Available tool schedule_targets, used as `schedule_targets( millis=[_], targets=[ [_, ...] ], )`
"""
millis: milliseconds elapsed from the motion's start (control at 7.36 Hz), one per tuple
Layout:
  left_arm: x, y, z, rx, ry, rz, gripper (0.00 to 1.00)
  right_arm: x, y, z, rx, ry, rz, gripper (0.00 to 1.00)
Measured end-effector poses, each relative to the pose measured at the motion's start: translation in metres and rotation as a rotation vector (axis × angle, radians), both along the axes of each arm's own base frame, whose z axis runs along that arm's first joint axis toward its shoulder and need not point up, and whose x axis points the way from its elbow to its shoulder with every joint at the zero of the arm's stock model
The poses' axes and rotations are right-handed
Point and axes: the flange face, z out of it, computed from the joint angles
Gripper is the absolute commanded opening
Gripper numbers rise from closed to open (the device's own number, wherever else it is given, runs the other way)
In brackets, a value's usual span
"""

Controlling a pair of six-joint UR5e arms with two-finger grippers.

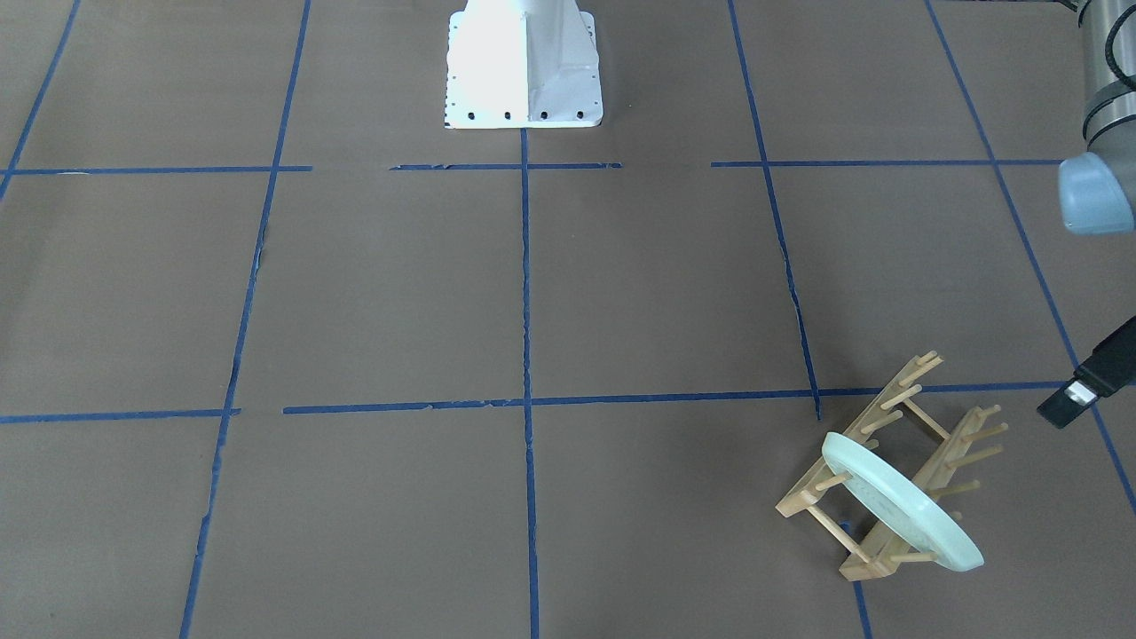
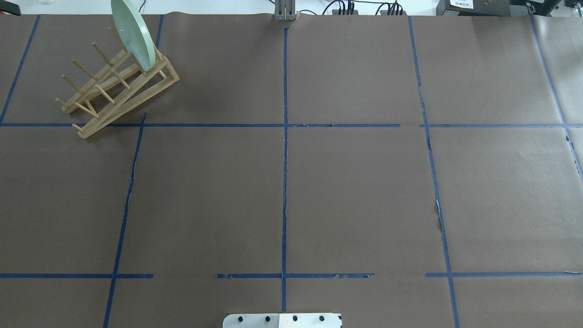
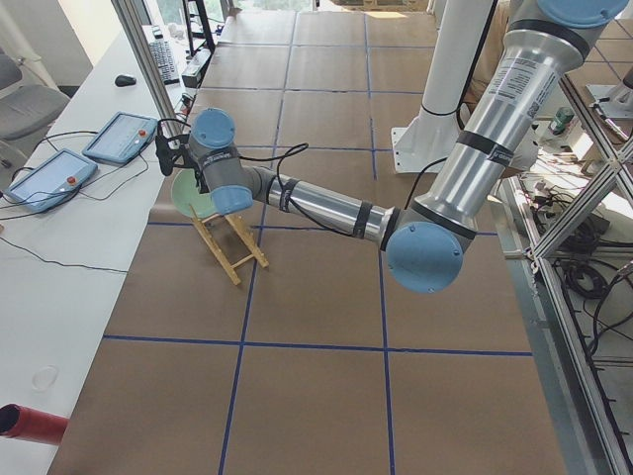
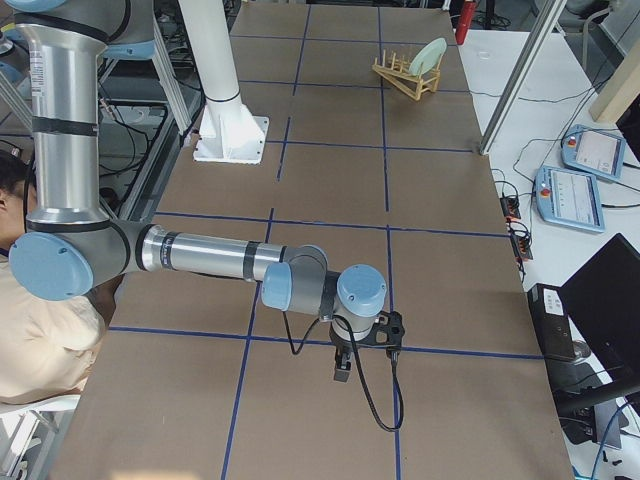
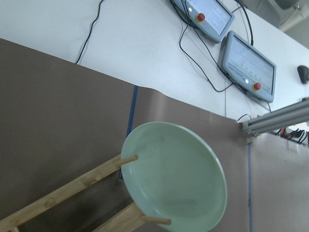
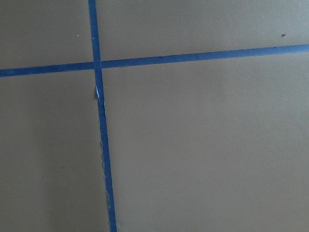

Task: Place plate on table
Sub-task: 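Close the left gripper on the top rim of the green plate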

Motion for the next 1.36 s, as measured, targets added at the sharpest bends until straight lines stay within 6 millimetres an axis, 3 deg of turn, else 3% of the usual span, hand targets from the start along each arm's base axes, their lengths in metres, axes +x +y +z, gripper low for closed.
schedule_targets(
  millis=[272,543,1086,1358],
  targets=[
    [0.049,-0.02,-0.001,-0.21,0.173,-0.127,0.98,0.0,0.0,0.0,0.0,0.0,0.0,1.0],
    [0.083,-0.029,0.003,-0.295,0.215,-0.166,0.86,0.0,0.0,0.0,0.0,0.0,0.0,1.0],
    [0.113,-0.033,0.005,-0.307,0.207,-0.173,0.56,0.0,0.0,0.0,0.001,0.0,0.0,1.0],
    [0.114,-0.034,-0.001,-0.3,0.211,-0.171,0.55,0.0,0.0,0.0,0.001,0.0,0.0,1.0]
  ],
)
